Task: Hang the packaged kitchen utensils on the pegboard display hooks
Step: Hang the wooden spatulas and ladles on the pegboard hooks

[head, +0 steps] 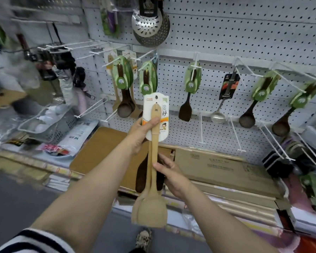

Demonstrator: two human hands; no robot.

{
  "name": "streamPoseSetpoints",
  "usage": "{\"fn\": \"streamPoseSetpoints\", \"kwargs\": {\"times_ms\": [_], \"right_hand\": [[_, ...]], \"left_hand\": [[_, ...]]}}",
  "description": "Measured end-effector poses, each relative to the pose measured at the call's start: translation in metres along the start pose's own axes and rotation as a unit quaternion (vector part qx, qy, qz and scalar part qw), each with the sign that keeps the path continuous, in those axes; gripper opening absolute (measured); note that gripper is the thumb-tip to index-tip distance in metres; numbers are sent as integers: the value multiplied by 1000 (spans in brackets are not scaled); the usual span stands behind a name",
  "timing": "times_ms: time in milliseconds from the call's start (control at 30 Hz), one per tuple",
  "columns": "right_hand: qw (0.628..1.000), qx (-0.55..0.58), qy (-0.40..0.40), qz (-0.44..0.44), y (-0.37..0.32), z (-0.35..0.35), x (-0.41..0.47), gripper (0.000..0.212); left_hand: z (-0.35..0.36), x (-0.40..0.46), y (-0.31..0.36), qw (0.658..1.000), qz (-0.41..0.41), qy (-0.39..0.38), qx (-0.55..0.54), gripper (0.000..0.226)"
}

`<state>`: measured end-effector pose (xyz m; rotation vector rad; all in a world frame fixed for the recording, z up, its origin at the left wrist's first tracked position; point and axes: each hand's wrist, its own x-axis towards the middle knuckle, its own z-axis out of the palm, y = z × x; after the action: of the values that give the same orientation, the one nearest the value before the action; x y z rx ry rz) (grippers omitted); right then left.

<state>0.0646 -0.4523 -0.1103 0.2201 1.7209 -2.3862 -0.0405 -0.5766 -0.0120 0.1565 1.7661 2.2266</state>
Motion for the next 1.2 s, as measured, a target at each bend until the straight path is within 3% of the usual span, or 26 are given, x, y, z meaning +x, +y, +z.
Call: {"fn": "streamPoseSetpoints", "kwargs": {"times_ms": [433, 533, 667, 767, 967, 1200], "right_hand": [[994, -66, -59, 58, 22, 157, 29, 53], [991, -89, -81, 62, 29, 214, 54, 57], [989, -85, -97, 76, 43, 307, 92, 36], [985, -87, -126, 84, 59, 381, 121, 39], [984, -58, -151, 69, 88, 509, 178, 26], [982, -35, -177, 58, 110, 619, 232, 35]], "left_hand": [[-167, -53, 24, 979, 33, 191, -64, 43], [-223, -56, 42, 971, 39, 224, -77, 38], [-315, -67, 73, 959, 48, 269, -78, 30], [-390, -74, 93, 948, 65, 300, -81, 29], [-522, -79, 124, 953, 58, 279, -100, 33], [-634, -77, 144, 958, 52, 261, -106, 29]]}}
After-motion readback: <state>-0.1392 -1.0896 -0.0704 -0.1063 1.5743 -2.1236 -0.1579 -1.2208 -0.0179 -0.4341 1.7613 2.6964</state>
